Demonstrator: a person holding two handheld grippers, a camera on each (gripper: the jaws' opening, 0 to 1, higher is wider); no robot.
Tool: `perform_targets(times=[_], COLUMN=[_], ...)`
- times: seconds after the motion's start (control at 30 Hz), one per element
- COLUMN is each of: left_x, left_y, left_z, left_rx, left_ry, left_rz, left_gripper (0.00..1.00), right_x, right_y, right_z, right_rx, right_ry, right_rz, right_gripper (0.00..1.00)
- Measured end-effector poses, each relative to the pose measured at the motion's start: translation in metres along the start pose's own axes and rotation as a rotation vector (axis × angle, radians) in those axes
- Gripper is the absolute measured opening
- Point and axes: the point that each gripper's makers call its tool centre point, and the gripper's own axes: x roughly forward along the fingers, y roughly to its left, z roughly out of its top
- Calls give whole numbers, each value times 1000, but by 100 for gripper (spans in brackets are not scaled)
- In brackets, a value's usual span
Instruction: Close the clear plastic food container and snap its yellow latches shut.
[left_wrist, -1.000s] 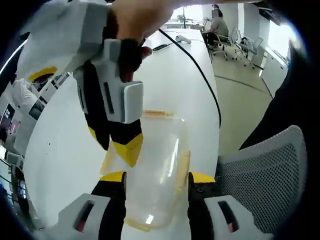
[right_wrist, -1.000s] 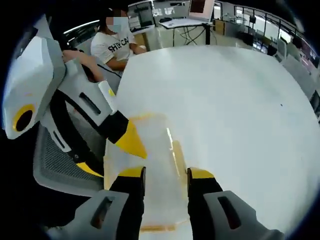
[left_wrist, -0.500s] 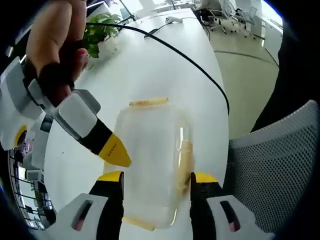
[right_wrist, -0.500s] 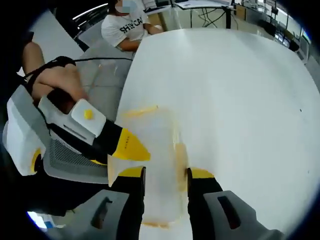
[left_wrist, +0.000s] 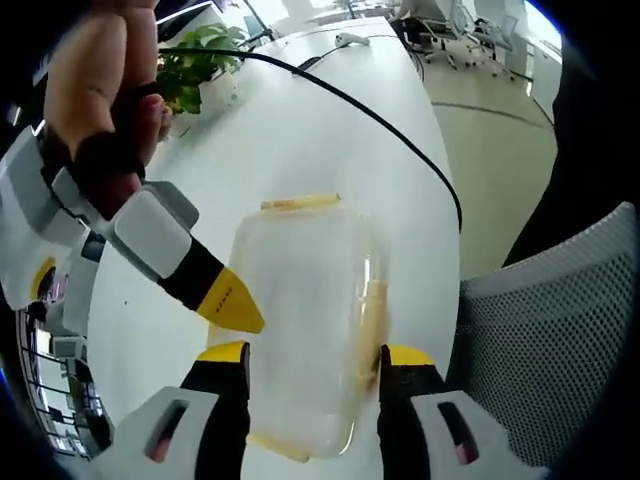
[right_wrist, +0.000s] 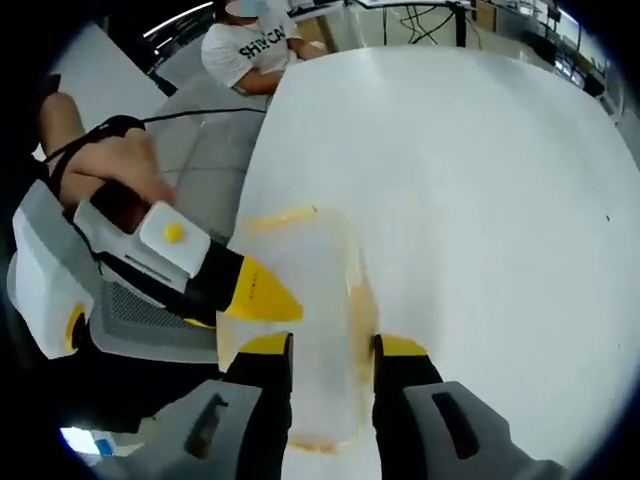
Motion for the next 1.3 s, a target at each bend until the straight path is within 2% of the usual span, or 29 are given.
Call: perform_targets(times=[0.03,0.07,0.1,0.17,0.23,0.33,0.4,0.7,0.77,0.83,0.93,1.07,1.13,1.2,1.23,1.3], left_x=[0,-2,-2,-2,-1,-1,-1,0,0,-2,-5,-10,-13,-17,-19,-20], left_y=[0,8,-1,0,1,2,5,5,5,6,1,1,-2,6,4,5], left_z=[-1,-3,-3,-2,-1,-3,-5,-3,-3,-3,1,1,0,-1,-3,-10], left_rx=[11,63,46,49,52,55,55,80,77,65,-9,-106,-147,-150,-178,-184], left_ry=[3,19,-8,-8,-7,-16,-27,-11,-15,-24,-35,-53,-56,-64,-65,-36], left_rz=[0,54,8,-6,-5,-1,-3,1,0,-14,-85,-130,-167,-162,-190,-213], left_gripper=[46,44,43,43,43,43,44,45,45,46,51,55,59,61,64,74], right_x=[1,2,4,5,5,3,2,2,1,-1,-6,-13,-21,-28,-30,-30], right_y=[1,4,1,1,0,-1,-3,-1,0,1,-3,-8,-8,-1,2,8], right_z=[-1,-3,-6,-7,-7,-5,-1,5,6,7,4,-7,-6,-6,-7,-19], right_rx=[26,36,84,48,50,62,98,83,53,8,-38,-59,-30,49,71,55], right_ry=[20,44,58,75,79,52,4,-9,-14,-41,-70,-105,-179,-266,-286,-266], right_rz=[0,24,4,27,31,34,31,18,-1,-22,-77,-156,-187,-173,-171,-184], right_gripper=[26,26,24,24,25,26,26,28,28,28,29,38,42,48,52,59])
